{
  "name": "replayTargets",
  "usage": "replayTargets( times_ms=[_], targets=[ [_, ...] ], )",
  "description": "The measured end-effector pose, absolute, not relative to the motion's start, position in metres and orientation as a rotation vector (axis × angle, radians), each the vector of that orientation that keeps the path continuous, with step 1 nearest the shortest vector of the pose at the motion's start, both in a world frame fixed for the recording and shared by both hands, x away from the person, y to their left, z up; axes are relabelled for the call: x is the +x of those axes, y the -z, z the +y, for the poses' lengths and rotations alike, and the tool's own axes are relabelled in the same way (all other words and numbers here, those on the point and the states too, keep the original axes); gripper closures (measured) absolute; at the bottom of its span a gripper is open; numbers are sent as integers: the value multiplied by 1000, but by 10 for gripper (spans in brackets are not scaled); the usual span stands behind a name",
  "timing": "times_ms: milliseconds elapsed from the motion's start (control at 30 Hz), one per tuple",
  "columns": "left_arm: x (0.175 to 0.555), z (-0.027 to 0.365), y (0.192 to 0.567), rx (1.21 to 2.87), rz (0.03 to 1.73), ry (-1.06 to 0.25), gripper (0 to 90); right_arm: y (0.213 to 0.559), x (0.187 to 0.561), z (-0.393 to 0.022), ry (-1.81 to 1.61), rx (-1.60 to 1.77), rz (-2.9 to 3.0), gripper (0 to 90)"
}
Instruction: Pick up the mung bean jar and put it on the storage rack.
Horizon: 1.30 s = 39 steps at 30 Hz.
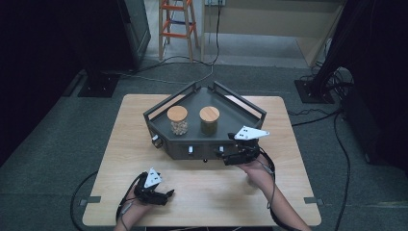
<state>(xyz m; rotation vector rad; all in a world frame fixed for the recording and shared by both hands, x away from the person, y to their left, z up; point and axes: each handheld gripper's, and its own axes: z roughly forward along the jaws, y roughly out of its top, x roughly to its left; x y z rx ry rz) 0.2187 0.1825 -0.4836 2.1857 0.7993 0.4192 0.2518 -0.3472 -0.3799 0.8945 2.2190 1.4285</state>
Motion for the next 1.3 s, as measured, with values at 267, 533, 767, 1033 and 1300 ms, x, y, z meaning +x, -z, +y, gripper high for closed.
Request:
replayTargets(
  times_ms=[267,533,767,1033,1300],
  targets=[
    [220,183,483,2185,803,-413,115,386,249,-350,-1427,898,2223,142],
    [219,183,483,2185,806,-418,115,388,248,-355,-1437,876,2236,142],
    [219,183,483,2188,804,-417,115,393,245,-359,-1425,898,2237,142],
    [220,183,483,2188,807,-413,115,394,245,-365,-1437,881,2244,142],
    [220,183,483,2187,809,-411,115,398,242,-370,-1438,891,2242,142]
  ],
)
